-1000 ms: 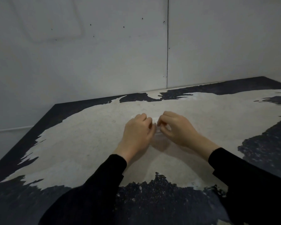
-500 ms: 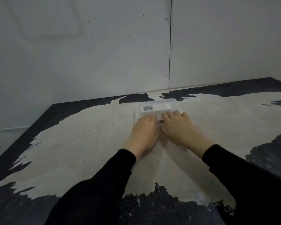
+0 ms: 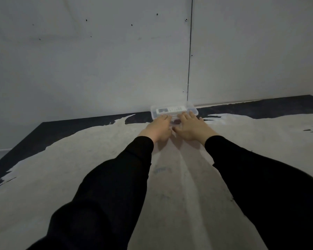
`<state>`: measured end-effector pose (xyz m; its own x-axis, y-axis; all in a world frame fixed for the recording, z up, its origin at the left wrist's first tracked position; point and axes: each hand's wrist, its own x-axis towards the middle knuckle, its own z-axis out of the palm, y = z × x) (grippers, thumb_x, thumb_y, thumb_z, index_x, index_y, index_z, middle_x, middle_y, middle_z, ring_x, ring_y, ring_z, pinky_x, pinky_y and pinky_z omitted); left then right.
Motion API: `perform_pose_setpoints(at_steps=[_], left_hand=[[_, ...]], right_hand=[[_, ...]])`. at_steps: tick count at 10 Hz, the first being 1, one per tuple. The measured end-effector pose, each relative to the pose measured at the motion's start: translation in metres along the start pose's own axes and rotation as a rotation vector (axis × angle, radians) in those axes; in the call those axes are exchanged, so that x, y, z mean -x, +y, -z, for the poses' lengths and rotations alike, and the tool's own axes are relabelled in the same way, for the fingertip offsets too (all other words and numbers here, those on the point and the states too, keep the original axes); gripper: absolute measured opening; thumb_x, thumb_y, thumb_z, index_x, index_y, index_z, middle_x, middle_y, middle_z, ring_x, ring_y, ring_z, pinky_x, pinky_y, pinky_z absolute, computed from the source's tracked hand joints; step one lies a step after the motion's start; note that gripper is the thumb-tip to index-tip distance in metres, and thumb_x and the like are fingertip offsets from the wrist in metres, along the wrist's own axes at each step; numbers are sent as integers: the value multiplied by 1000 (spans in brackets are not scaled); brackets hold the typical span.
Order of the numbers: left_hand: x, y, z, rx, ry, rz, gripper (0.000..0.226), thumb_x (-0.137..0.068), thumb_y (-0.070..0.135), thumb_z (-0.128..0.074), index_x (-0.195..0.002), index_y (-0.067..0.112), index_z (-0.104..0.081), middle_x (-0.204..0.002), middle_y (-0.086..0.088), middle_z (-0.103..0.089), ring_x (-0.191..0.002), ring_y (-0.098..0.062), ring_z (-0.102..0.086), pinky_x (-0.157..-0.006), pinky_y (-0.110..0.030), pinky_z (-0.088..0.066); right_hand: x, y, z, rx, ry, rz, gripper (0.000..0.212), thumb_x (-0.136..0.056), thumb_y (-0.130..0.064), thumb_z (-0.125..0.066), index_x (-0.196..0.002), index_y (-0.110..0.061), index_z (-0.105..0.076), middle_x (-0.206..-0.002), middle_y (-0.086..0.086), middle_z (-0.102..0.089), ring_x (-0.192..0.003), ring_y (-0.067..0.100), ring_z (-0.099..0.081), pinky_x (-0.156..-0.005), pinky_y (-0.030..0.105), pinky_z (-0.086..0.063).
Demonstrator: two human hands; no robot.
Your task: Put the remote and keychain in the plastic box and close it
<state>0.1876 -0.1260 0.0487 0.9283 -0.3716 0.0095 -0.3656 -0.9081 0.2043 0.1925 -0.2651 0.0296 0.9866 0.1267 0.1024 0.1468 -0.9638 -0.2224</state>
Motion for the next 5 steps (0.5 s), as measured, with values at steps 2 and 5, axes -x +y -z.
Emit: perform_pose_setpoints(at_steps=[2, 5], left_hand=[[-12, -4, -1, -26, 40, 36, 64, -87, 6, -46, -145, 9, -20, -155, -12, -25, -140, -28, -29, -111, -44, -33], [1, -4, -6, -162, 24, 67, 72, -91, 11, -39, -148, 12, 5, -158, -14, 14, -147, -28, 8, -120, -43, -5]], right_hand=[[-9, 1, -6, -20, -19, -2, 72, -91, -52, -35, -149, -18, -8, -161, 2, -1, -147, 21, 7, -116, 54, -7], [2, 5, -5, 184, 1, 83, 77, -91, -59, -26, -148, -22, 10, -159, 2, 15, -147, 22, 10, -118, 53, 0]])
